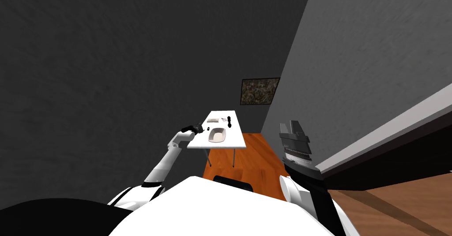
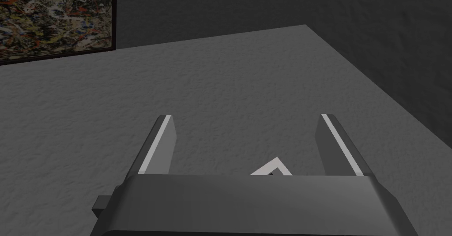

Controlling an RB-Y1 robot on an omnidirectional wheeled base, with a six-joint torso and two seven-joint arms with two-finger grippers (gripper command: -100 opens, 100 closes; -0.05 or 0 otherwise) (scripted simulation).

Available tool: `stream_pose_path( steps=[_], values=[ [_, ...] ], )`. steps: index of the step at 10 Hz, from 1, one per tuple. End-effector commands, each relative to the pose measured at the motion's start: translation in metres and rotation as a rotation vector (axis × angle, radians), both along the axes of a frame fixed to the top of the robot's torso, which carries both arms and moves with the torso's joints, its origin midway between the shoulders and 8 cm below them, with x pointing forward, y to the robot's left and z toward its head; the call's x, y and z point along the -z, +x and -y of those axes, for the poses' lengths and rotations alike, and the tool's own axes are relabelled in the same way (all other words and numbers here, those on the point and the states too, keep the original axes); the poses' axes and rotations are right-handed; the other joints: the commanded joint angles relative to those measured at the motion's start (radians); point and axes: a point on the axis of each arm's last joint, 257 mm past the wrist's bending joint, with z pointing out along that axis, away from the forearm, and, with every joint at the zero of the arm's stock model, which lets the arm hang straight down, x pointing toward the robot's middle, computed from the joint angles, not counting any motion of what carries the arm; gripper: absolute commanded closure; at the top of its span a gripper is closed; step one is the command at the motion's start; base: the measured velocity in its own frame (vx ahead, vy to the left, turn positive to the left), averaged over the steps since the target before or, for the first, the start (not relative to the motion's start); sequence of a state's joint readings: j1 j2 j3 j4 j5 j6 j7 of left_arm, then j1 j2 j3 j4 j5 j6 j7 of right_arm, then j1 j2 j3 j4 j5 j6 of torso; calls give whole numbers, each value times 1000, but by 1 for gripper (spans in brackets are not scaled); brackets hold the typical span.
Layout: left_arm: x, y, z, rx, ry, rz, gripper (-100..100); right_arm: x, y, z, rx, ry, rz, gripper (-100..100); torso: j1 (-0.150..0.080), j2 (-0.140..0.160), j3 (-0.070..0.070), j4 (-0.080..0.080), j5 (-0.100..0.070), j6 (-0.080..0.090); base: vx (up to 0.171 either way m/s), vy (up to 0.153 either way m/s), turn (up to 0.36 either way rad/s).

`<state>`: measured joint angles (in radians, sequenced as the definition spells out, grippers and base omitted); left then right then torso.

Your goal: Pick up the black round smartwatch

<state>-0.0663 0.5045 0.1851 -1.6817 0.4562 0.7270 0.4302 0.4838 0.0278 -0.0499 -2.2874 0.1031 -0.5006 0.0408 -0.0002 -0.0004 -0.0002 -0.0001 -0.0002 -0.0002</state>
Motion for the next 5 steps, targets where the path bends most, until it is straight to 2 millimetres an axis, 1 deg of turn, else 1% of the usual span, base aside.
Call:
stream_pose_path(
  steps=[1,2,3,4,5],
  values=[
    [8,-1,-2,-11,-11,-41,-100,0,0,0,0,0,0,0,0,0,0,0,0,0,3,-2,-70],
    [11,2,-8,-30,-25,-71,-100,0,0,0,0,0,0,0,0,0,0,0,0,0,2,-3,-115],
    [15,-1,-8,-32,-26,-89,-100,0,0,0,0,0,0,0,0,0,0,0,0,0,2,0,-69],
    [19,1,-14,-52,-39,-122,-100,0,0,0,0,0,0,0,0,0,0,0,0,0,3,-1,-99],
    [22,-1,-14,-53,-40,-135,-100,0,0,0,0,0,0,0,0,0,0,0,0,0,3,1,-66]
  ],
)
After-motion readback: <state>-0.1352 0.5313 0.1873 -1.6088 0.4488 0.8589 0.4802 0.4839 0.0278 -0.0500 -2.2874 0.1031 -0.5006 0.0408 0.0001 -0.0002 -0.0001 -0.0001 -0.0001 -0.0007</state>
